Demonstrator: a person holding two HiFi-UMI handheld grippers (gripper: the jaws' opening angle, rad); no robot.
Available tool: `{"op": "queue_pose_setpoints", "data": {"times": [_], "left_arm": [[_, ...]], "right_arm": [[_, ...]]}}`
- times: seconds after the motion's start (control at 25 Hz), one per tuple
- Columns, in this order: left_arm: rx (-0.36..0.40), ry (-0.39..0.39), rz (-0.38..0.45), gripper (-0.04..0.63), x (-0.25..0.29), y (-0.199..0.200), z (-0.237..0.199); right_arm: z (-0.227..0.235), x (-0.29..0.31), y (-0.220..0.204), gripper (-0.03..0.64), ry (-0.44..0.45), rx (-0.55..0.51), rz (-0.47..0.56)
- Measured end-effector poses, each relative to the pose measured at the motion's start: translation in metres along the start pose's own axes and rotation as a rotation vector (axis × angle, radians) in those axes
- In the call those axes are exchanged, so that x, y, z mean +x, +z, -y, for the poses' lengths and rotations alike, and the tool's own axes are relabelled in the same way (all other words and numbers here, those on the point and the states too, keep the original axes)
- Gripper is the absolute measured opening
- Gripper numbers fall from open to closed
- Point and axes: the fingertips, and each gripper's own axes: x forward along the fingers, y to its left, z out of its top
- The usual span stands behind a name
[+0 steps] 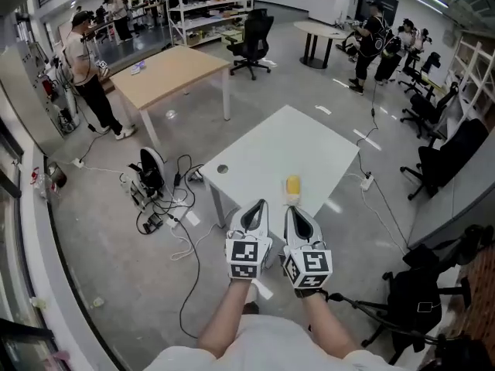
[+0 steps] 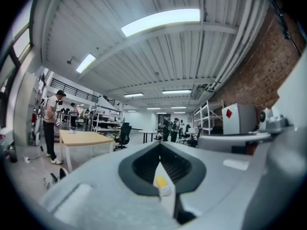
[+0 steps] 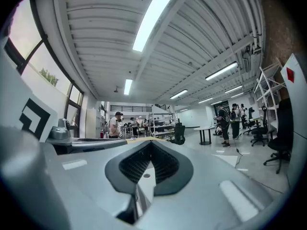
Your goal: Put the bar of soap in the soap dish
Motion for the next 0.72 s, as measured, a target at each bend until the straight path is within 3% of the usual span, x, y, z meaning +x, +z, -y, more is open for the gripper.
{"op": "queue_pose_setpoints", "data": {"times": [0.12,0.28,0.44,0.56,0.72], "left_arm": [[-0.048,0.03,-0.016,0.001,-0.054,-0.02,0.019],[-0.031,0.033,-0.109,0.0,-0.132,-0.068,0.059],[-0.069,0.061,-0.184,0.0,-0.173,-0.076,0.067],[-0.033,0.066,-0.146,0.0,-0.175,-0.048,0.069],[0.056,-0.038,-0.032,0.001,-0.169,-0.003,0.103]], "right_arm": [[-0.01,-0.06,-0.024,0.011,-0.011,0.02,-0.03],[-0.018,-0.149,-0.057,0.011,-0.062,0.128,-0.077],[-0.041,-0.19,-0.052,0.011,-0.029,0.122,-0.103],[-0.048,-0.206,-0.017,0.011,-0.023,0.082,-0.046],[-0.035,-0.217,0.037,0.011,-0.083,0.029,0.074]]}}
